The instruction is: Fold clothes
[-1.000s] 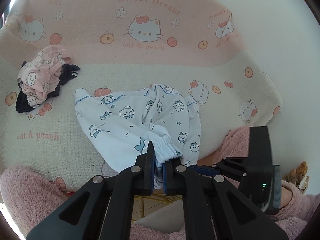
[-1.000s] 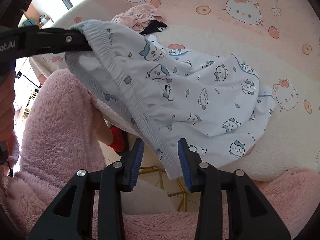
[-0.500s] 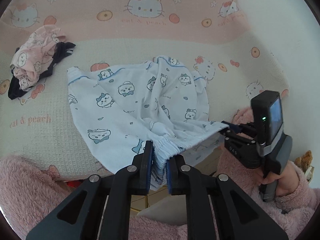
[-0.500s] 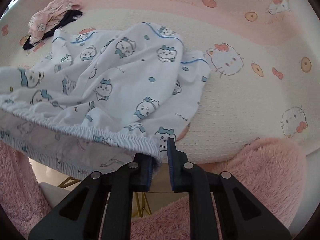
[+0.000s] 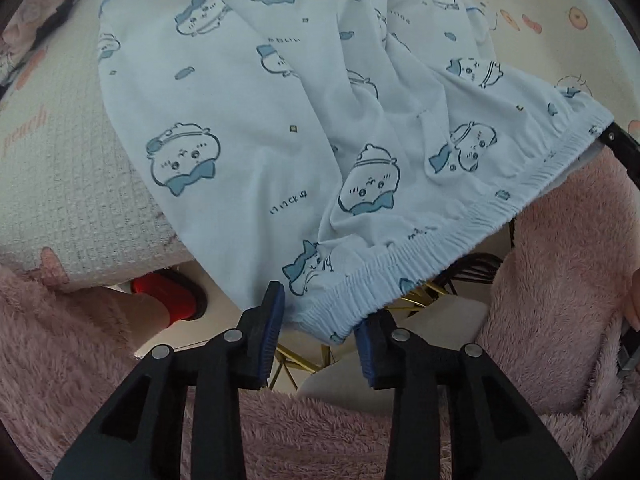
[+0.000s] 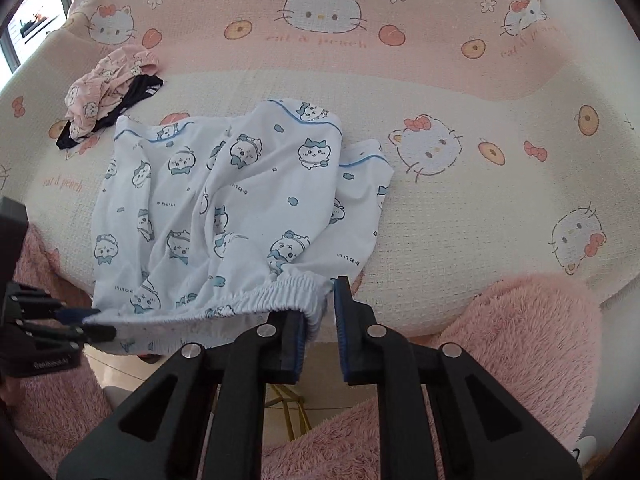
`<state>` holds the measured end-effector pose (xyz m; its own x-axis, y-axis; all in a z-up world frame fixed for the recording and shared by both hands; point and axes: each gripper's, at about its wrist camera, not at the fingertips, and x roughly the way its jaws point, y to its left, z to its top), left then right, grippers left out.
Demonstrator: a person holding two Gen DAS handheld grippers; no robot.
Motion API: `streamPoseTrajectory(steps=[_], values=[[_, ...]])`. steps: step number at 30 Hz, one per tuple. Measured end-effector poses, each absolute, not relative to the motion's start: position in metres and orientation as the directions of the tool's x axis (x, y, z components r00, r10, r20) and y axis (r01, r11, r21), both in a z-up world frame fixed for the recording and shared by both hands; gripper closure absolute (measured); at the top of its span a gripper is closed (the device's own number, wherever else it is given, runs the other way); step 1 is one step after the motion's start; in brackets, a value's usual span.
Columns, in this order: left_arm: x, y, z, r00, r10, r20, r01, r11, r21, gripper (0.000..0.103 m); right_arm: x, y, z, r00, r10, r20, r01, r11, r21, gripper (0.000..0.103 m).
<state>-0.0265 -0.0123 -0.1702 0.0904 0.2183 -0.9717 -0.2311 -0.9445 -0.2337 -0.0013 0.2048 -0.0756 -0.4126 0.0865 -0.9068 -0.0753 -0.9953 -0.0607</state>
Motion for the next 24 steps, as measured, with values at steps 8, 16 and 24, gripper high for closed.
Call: streamPoseTrajectory(steps=[8, 16, 24], values=[[-0.032, -0.028, -0.114, -0.184, 0.191, -0.964, -0.192, -0.969, -0.155, 0.095, -0.004, 0.234, -0.082, -0.383, 0.043, -0.923, -0.146, -0.989, 0.015, 0.089], [-0.033, -0.069, 0.029, -0.490, 0.295, -0.820, -0.180, -0.955, -0.236, 0.095, -0.008, 0.204, -0.105, -0.295, 0.016, -0.956, -0.006, -1.000, -0.015, 0.084], [-0.031, -0.068, 0.064, -0.525, 0.378, -0.763, -0.319, -0.918, -0.236, 0.095, -0.011, 0.214, -0.017, -0.536, 0.104, -0.838, -0.049, -0.995, -0.092, 0.090]])
